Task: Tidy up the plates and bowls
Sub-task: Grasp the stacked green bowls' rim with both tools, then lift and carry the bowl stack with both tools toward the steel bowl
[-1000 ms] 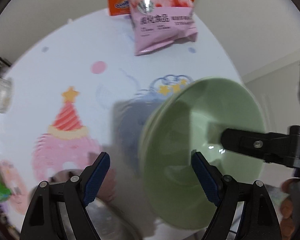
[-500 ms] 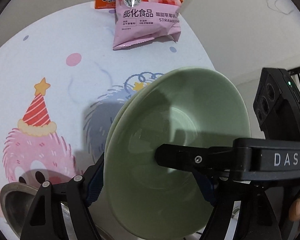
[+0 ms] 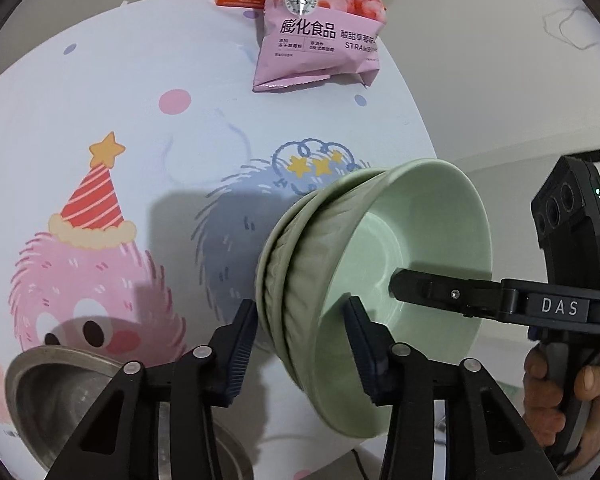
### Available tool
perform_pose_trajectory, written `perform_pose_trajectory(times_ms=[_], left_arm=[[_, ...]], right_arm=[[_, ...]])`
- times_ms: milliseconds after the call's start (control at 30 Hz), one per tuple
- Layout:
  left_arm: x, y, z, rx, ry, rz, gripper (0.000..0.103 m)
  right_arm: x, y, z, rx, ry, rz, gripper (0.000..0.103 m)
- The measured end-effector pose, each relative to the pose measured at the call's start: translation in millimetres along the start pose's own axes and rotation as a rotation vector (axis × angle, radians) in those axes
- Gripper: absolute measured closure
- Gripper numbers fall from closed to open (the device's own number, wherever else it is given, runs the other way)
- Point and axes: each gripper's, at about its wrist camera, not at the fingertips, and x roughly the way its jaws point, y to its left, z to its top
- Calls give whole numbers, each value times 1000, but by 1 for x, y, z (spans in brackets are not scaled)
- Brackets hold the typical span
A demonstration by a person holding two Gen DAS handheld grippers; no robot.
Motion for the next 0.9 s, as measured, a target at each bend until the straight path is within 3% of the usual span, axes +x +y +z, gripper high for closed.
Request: perform_pose_trajectory(times_ms=[133,600,900], left_arm=[[-9,10,6,2,32,0,76],[-12,-29,15,193,59,242,87],[-15,-17,19,171,69,222,88]], right_arm=[[-1,13,0,-111,13,-66,74],[11,56,-9,-365,33,-306,79],[15,61,-8,-361,53,-342,81]])
